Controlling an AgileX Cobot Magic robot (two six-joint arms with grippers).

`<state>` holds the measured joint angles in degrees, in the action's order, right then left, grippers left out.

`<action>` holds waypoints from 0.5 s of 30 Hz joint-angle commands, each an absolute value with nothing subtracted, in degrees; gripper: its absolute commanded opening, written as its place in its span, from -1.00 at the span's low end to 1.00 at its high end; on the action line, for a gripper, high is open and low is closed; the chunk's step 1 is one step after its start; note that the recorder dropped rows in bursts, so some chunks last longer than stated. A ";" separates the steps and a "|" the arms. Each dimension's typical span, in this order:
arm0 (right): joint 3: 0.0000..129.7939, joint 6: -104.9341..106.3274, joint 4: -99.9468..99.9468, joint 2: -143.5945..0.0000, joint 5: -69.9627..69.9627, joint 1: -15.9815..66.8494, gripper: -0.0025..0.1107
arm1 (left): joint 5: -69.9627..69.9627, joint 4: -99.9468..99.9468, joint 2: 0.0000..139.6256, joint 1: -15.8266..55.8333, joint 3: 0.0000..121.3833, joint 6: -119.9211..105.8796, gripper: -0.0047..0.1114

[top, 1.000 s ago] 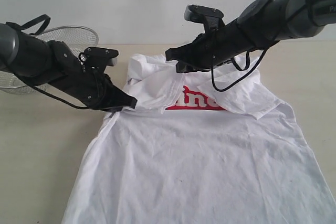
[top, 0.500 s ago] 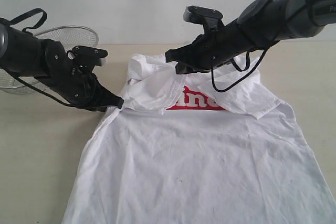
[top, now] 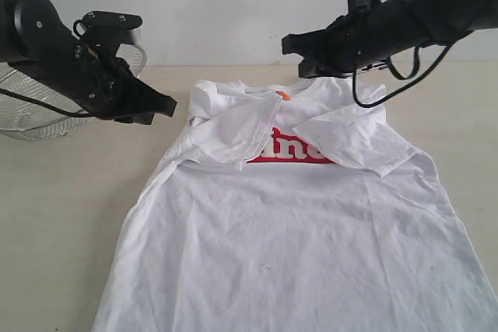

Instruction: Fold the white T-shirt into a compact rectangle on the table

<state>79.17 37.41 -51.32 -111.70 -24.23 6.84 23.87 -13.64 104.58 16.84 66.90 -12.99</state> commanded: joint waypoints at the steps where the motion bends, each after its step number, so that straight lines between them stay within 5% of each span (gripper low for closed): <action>1: 70.32 36.97 -50.66 -104.75 -21.59 6.23 -0.96 | 26.74 -17.39 101.15 17.20 64.09 -12.85 -0.84; 15: 49.67 32.47 -51.26 -82.33 -29.67 6.23 -0.96 | 35.88 -32.42 83.77 17.32 50.78 -20.06 -0.84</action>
<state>52.23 32.78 -51.30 -85.20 -26.75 6.52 35.14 -30.11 86.32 16.84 53.59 -18.53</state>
